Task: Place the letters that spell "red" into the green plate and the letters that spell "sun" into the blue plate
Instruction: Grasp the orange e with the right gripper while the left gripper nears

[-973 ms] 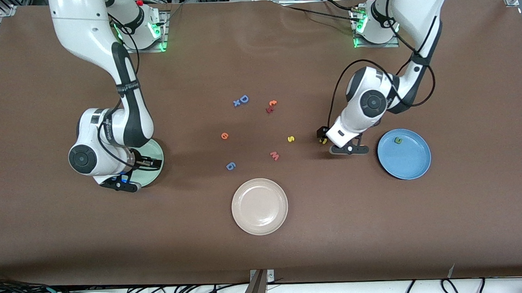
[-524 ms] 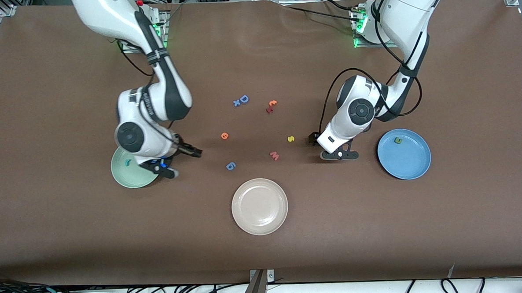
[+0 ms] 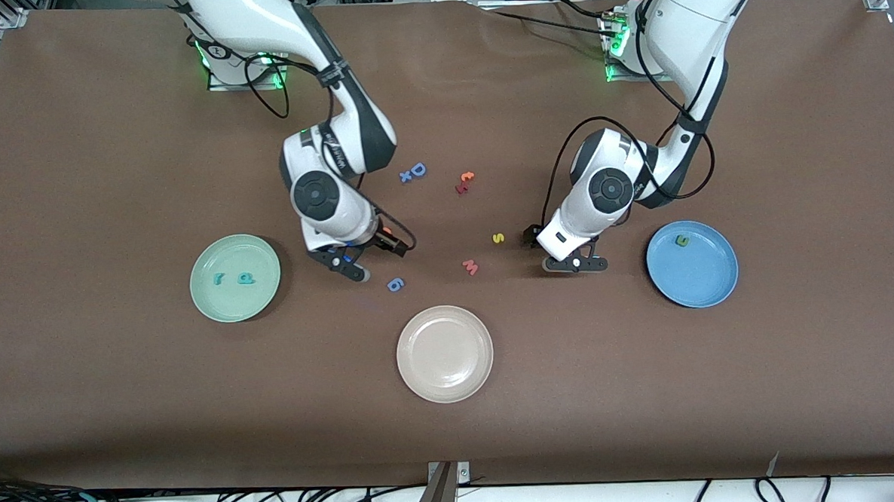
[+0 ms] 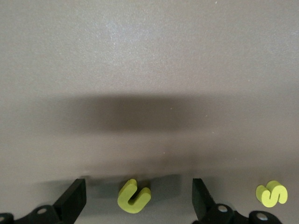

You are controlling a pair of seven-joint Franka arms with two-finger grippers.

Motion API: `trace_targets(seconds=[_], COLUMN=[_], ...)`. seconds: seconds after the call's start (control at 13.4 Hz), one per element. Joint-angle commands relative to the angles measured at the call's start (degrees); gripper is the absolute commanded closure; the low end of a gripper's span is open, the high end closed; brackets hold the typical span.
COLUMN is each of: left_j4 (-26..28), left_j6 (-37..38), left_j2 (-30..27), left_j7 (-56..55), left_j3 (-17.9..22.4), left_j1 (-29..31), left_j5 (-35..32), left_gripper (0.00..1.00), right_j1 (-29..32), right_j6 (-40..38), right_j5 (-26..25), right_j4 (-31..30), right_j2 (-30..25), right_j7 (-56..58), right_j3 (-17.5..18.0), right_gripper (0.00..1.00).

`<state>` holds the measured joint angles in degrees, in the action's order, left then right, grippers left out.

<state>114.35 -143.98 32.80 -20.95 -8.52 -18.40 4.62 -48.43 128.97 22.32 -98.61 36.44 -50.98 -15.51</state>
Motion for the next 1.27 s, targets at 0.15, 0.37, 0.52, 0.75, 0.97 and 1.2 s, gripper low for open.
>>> trace_targets(seconds=[0.15, 0.37, 0.52, 0.75, 0.97, 1.2], left_j4=[1.7, 1.8, 2.6, 3.9, 4.7, 5.0], left_j6=[-0.2, -0.2, -0.2, -0.2, -0.2, -0.3], left_j2=[-1.2, -1.4, -2.1, -3.1, -3.6, -3.6], left_j7=[-0.8, -1.2, -1.3, -1.6, -1.7, -1.8], left_j3=[0.5, 0.4, 0.4, 0.4, 0.3, 0.4], left_j1=[-0.4, -0.5, -0.5, -0.6, -1.3, -1.5], left_j5=[-3.0, -3.0, -3.0, -3.0, -3.0, -3.0], left_gripper=[0.08, 0.13, 0.15, 0.23, 0.30, 0.32], right_j1=[-2.0, -2.2, -2.3, -2.3, -2.3, -2.4], right_j6=[2.0, 2.1, 2.0, 2.0, 1.8, 2.0], right_j5=[0.4, 0.4, 0.4, 0.5, 0.6, 0.5], right_j4=[-2.7, -3.7, -4.0, -4.1, -4.1, -4.1], right_j2=[2.3, 2.1, 2.1, 2.1, 2.1, 2.1], right_j7=[-0.9, -0.9, -1.0, -1.1, -1.3, -2.0], right_j3=[-0.5, -0.5, -0.5, -0.5, -0.4, -0.4], right_gripper=[0.05, 0.10, 0.16, 0.41, 0.43, 0.54])
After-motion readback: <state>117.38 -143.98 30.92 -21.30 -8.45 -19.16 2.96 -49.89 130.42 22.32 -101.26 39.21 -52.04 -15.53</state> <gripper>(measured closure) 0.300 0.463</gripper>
